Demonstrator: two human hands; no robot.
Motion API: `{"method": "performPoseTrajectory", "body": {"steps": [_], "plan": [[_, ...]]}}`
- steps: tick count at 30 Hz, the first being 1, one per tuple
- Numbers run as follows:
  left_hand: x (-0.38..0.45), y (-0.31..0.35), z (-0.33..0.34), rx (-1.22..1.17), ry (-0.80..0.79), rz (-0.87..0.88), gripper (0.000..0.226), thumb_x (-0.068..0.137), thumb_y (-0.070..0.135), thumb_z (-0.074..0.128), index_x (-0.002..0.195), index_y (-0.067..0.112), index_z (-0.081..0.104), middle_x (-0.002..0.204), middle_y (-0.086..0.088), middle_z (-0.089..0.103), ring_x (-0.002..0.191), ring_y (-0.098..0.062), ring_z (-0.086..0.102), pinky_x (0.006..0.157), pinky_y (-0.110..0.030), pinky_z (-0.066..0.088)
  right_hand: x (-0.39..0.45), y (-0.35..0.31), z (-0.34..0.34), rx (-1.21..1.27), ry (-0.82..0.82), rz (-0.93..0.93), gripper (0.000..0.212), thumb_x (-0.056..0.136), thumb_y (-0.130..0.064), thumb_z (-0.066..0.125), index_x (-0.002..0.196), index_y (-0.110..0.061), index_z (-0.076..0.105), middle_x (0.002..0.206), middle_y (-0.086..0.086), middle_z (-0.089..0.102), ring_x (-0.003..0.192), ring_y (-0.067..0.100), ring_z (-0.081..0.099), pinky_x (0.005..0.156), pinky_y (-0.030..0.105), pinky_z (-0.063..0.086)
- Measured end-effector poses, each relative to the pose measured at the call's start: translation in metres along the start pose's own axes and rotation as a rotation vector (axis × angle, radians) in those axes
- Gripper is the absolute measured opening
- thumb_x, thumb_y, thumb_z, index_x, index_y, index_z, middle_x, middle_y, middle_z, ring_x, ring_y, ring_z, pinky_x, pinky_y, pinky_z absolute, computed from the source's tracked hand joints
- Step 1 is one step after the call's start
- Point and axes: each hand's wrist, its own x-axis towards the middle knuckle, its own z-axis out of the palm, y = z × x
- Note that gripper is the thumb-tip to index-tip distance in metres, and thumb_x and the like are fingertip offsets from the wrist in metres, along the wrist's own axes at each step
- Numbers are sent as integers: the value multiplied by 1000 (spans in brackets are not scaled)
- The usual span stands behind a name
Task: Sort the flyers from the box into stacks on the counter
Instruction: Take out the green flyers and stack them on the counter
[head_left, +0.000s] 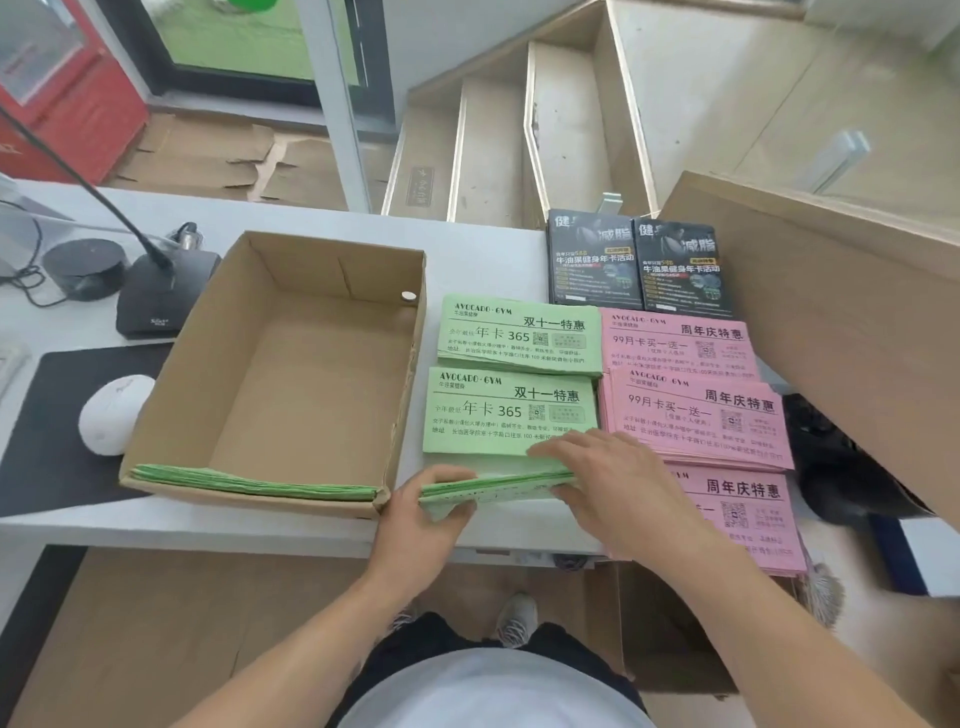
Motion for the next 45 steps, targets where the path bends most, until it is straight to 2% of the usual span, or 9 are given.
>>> {"method": "performPoseTrajectory", "body": {"steps": [5, 9, 14, 21, 23, 26, 30, 36, 45], "plan": [[-3, -3, 8, -108, 25, -65, 14, 90, 18, 75, 99, 28, 70, 90, 3, 75, 80, -17, 61, 81, -30, 42, -23, 49, 4, 135, -11, 239, 26, 98, -35, 63, 123, -40, 60, 121, -20, 64, 111, 8, 54, 94, 31, 46], [-8, 13, 15, -154, 111, -13, 22, 95, 15, 69, 109, 30, 65, 102, 24, 72, 102, 3, 65, 83, -9, 47, -23, 58, 12, 598, 75, 336, 12, 100, -26, 62, 103, -38, 63, 101, -23, 69, 95, 2, 65, 71, 23, 50], [6, 53, 17, 108, 178, 172, 38, 105, 20, 50, 142, 26, 40, 126, 19, 63, 111, -1, 61, 84, -12, 48, 9, 60, 1, 844, 203, 434, 27, 98, -26, 65, 121, -33, 52, 105, -13, 70, 88, 6, 70, 63, 27, 56], [66, 77, 13, 648, 74, 68, 103, 91, -6, 46, 156, 30, -25, 148, -7, 39, 102, -25, 55, 79, -36, 44, 65, 51, 5, 655, 195, 462, 57, 96, -17, 64, 149, -23, 43, 115, -5, 66, 106, 22, 66, 89, 41, 56], [69, 75, 14, 713, 23, 36, 107, 89, -6, 49, 155, 28, -28, 157, -13, 20, 116, -32, 51, 89, -38, 45, 68, 50, 9, 380, 199, 452, 62, 95, -21, 63, 152, -23, 39, 129, 3, 59, 111, 28, 63, 89, 43, 54], [67, 67, 13, 736, -60, -15, 111, 89, 4, 58, 155, 28, -28, 166, -9, -20, 153, -37, 7, 120, -45, 23, 64, 53, 11, 155, 183, 427, 59, 93, -30, 66, 147, -30, 43, 129, 1, 48, 108, 24, 58, 85, 40, 51], [69, 62, 11, 819, -184, -113, 138, 75, 19, 87, 156, 31, -24, 160, -7, -38, 155, -33, -9, 120, -47, 23, 58, 56, 17, 72, 59, 169, 68, 81, -52, 75, 142, -39, 48, 153, -3, 39, 143, 20, 31, 119, 39, 23], [75, 60, 12, 951, -198, -90, 110, 84, -5, 62, 161, 26, -10, 163, -10, -30, 153, -37, 5, 117, -43, 31, 63, 57, 35, -35, -64, 8, 105, 65, -58, 86, 149, -34, 28, 170, 5, -7, 155, 24, -17, 125, 48, -13], [78, 63, 13, 950, -133, -52, 99, 86, -12, 51, 162, 23, -3, 167, -11, -12, 150, -37, 20, 114, -40, 34, 69, 55, 27, -134, -43, -1, 95, 72, -49, 81, 149, -28, 29, 155, 4, 31, 155, 28, 8, 126, 51, -8]]}}
